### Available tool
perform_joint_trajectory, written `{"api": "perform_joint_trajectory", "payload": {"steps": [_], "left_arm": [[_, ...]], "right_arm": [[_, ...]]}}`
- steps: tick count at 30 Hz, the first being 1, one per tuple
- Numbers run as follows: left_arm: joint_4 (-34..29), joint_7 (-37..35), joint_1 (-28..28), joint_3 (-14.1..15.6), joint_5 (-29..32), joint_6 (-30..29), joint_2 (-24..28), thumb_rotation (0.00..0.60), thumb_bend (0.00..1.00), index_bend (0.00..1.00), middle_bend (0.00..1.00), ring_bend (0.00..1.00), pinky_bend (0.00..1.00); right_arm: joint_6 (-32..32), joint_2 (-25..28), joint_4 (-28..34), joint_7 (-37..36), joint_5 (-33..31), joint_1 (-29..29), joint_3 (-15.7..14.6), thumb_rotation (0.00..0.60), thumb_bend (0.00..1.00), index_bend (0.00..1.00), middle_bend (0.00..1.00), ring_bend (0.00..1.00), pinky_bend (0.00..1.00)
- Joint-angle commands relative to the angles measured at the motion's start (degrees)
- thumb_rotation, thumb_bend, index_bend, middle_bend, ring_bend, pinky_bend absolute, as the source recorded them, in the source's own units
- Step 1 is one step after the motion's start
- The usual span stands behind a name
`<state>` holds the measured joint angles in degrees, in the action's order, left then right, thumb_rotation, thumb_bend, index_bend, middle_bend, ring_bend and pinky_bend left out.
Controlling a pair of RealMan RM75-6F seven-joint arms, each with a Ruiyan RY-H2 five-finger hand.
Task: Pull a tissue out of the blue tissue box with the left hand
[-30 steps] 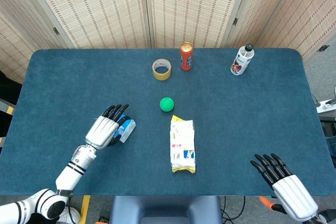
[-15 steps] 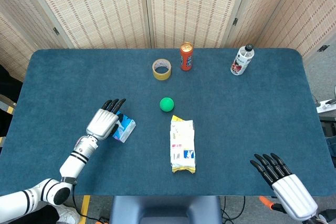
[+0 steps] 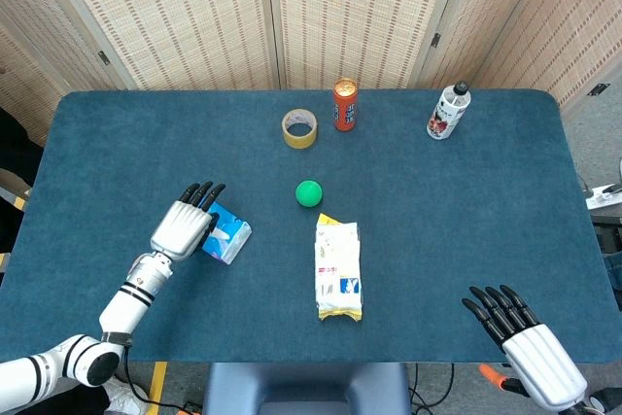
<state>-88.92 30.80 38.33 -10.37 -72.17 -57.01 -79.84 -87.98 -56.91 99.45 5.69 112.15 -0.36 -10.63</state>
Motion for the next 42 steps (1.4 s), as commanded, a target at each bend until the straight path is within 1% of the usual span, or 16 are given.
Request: {"api": "perform_joint_trajectory", "payload": {"steps": [1,6,11,16,23,25,29,32,36,40,41,42], "left_arm": [[-3.7,1.9,0.1,-0.7,-0.3,-1.9,3.3,0.6,0.68,0.68,0.1,0.02,0.16],[-10.0,3.6,0.0,-2.6,0.5,-4.5,8.3,0.6,0.68,0.68,0.1,0.02,0.16],[-14.9,3.6,-0.9,-3.8,1.5,-7.0,12.8,0.6,0.68,0.68,0.1,0.03,0.16],[-17.5,2.9,-2.0,-4.9,1.7,-9.5,17.2,0.6,0.68,0.68,0.1,0.03,0.16],[-18.7,0.3,-4.2,-6.4,3.0,-12.1,24.2,0.6,0.68,0.68,0.1,0.03,0.16],[-18.3,-0.5,-5.1,-6.1,3.2,-12.6,25.7,0.6,0.68,0.68,0.1,0.03,0.16],[-15.9,-2.8,-6.7,-4.8,3.8,-12.7,26.7,0.6,0.68,0.68,0.1,0.03,0.16],[-13.2,-4.6,-8.1,-3.1,3.9,-12.6,26.1,0.6,0.68,0.67,0.1,0.03,0.16],[-9.0,-8.3,-10.3,-1.0,4.1,-12.7,24.2,0.6,0.68,0.66,0.1,0.03,0.16],[-6.0,-12.7,-12.8,0.7,4.1,-13.6,22.2,0.6,0.67,0.62,0.08,0.03,0.16],[-5.6,-13.7,-13.4,1.1,3.9,-13.9,21.8,0.6,0.66,0.59,0.07,0.02,0.15],[-5.0,-14.8,-14.3,1.7,3.9,-14.2,21.3,0.6,0.64,0.54,0.05,0.02,0.15]], "right_arm": [[0.0,0.0,0.0,0.1,0.1,0.0,0.0,0.6,0.11,0.0,0.0,0.0,0.01],[-0.3,-0.1,-0.1,0.3,0.4,-0.2,-0.2,0.6,0.11,0.0,0.0,0.0,0.01],[-0.6,-0.1,-0.2,0.3,0.6,-0.3,-0.2,0.6,0.11,0.0,0.0,0.0,0.01],[-0.9,0.0,-0.3,0.2,0.9,-0.4,-0.3,0.6,0.11,0.0,0.0,0.0,0.01],[-0.6,-0.3,-0.3,0.8,1.1,-0.4,-0.4,0.6,0.11,0.0,0.0,0.0,0.01],[-0.6,-0.4,-0.3,1.0,1.2,-0.4,-0.4,0.6,0.11,0.0,0.0,0.0,0.01],[-0.7,-0.5,-0.4,1.2,1.3,-0.6,-0.5,0.6,0.11,0.0,0.0,0.0,0.01],[-0.7,-0.5,-0.4,1.5,1.4,-0.6,-0.5,0.6,0.11,0.0,0.0,0.0,0.01],[-0.4,-0.7,-0.4,1.9,1.5,-0.6,-0.6,0.6,0.11,0.0,0.0,0.0,0.01],[-0.5,-0.8,-0.4,2.0,1.5,-0.6,-0.6,0.6,0.11,0.0,0.0,0.0,0.01],[-0.4,-0.8,-0.4,2.1,1.5,-0.7,-0.6,0.6,0.11,0.0,0.0,0.0,0.01],[-0.4,-0.8,-0.4,2.1,1.5,-0.7,-0.6,0.6,0.11,0.0,0.0,0.0,0.01]]}}
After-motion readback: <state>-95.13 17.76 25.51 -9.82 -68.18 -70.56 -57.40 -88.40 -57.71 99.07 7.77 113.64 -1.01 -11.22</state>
